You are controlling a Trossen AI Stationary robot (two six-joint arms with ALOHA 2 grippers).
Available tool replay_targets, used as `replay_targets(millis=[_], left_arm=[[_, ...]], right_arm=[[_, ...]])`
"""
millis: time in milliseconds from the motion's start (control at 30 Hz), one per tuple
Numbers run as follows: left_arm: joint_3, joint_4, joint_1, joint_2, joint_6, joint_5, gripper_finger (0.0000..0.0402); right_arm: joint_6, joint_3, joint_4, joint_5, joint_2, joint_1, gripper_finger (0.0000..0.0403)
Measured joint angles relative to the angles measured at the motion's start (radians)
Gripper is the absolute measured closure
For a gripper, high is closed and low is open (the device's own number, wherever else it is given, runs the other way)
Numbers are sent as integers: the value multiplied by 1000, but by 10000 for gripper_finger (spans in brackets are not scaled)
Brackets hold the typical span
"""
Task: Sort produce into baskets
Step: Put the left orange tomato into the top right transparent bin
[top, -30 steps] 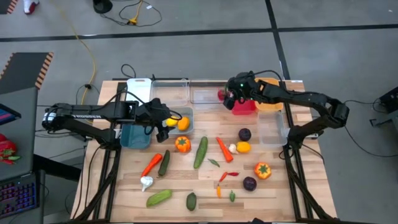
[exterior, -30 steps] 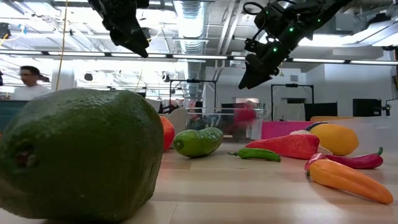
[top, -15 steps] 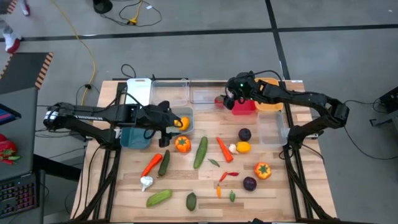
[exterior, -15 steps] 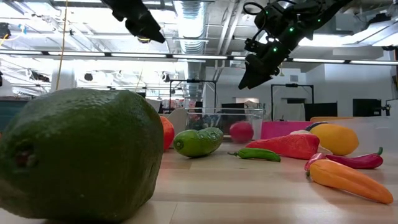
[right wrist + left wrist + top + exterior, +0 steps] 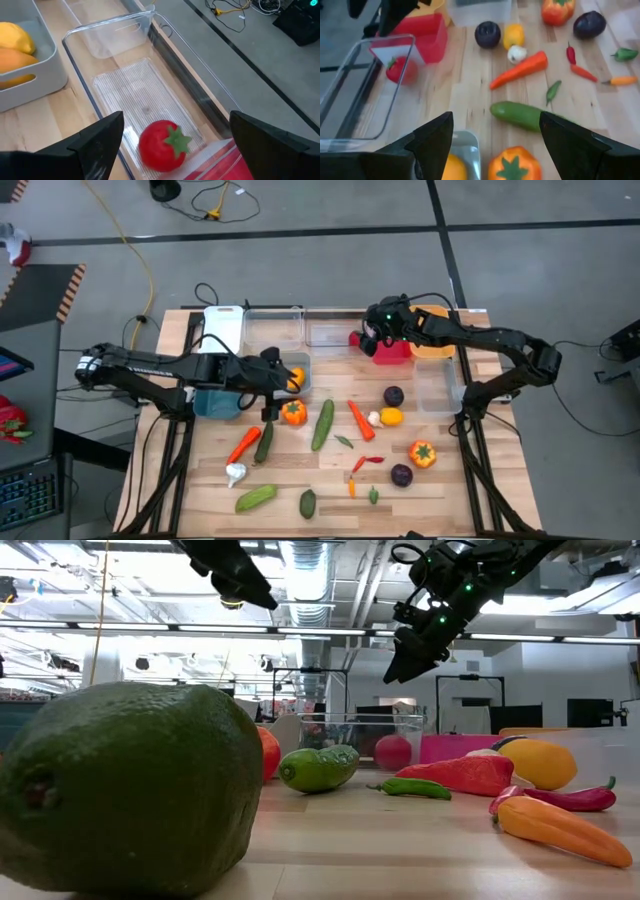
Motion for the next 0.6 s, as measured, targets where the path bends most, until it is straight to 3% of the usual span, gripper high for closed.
replay_targets(millis=[167,433,600], left_arm=[[0,-5,0,1,6,0,91],[0,-5,-17,1,51,-2,13],[0,-5,-46,1,76,-2,7]], right_arm=[[0,0,0,0,0,0,13],[0,0,0,0,0,0,13],[0,0,0,0,0,0,13]])
